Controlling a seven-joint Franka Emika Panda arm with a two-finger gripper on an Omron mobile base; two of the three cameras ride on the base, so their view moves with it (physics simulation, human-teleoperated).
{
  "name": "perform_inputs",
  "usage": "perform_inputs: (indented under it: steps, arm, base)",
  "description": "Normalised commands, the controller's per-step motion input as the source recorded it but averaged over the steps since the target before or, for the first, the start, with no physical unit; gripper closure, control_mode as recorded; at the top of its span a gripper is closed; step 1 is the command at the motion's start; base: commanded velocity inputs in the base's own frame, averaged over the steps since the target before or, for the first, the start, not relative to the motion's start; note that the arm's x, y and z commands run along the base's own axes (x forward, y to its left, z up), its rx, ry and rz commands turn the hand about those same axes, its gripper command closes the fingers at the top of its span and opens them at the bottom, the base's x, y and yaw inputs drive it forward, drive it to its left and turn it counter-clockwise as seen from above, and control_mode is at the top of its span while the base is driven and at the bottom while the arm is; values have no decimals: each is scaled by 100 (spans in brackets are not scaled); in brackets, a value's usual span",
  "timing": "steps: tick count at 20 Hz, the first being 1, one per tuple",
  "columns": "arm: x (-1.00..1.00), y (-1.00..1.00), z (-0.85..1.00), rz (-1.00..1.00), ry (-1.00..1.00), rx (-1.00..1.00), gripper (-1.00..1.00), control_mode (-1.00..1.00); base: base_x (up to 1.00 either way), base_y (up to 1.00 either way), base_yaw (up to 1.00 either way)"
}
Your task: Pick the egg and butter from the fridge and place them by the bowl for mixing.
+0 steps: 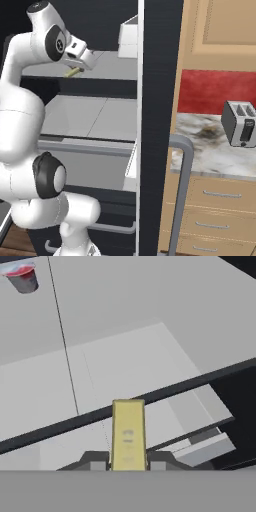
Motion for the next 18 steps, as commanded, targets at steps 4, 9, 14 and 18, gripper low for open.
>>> perform_inputs:
  steps: [4,9,14,18]
  arm:
    - [-100,0,0,0,-4,2,100,-100]
    - [-100,-1,0,1,-1,1,100,-100]
    - [-80,0,-11,17,3,2,100,-100]
    - [-63,0,-21,32,6,0,100,-100]
  base:
    - [0,0,0]
    - [0,0,0]
    - [0,0,0]
    - [0,0,0]
